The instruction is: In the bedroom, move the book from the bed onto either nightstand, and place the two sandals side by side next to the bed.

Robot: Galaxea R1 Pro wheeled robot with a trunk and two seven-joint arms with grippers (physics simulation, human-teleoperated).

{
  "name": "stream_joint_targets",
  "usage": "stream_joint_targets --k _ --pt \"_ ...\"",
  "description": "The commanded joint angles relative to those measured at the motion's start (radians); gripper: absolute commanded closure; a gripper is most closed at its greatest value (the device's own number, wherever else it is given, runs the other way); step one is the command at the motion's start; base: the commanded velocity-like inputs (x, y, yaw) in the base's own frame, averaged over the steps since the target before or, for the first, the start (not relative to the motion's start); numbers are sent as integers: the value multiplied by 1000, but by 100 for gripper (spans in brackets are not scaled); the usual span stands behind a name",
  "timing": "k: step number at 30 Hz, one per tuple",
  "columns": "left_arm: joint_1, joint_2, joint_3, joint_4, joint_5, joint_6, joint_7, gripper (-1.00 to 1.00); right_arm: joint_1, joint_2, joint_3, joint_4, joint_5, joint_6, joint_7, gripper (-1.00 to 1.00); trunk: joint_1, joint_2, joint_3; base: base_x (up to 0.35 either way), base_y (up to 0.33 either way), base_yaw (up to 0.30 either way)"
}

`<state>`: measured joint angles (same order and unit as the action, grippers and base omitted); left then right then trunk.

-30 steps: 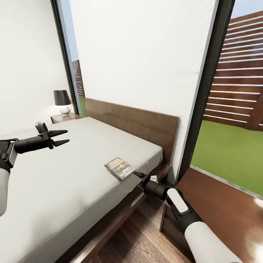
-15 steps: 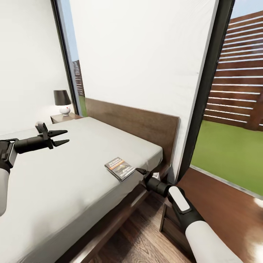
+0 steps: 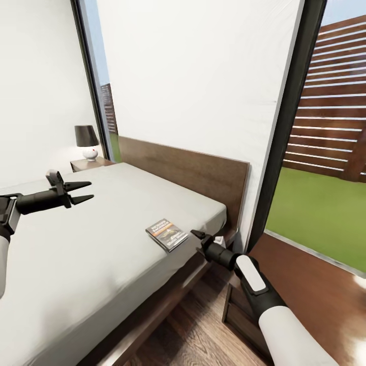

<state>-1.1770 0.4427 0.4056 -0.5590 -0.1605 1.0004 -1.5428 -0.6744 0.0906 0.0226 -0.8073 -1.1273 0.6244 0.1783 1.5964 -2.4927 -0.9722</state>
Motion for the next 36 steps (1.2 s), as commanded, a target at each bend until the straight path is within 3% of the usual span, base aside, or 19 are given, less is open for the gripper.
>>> stream_joint_targets --k 1,24,36 --pt "-1 2 4 0 -10 10 -8 -100 -1 0 -2 -2 1 3 1 -100 0 0 -1 0 0 0" --pt "-1 16 4 9 -10 10 -8 -100 -1 -20 -26 -14 1 4 -6 -100 0 0 -1 0 0 0" --pt "-1 16 4 22 -10 5 -8 -100 -1 -20 -119 -6 1 10 -74 -100 0 0 -1 0 0 0"
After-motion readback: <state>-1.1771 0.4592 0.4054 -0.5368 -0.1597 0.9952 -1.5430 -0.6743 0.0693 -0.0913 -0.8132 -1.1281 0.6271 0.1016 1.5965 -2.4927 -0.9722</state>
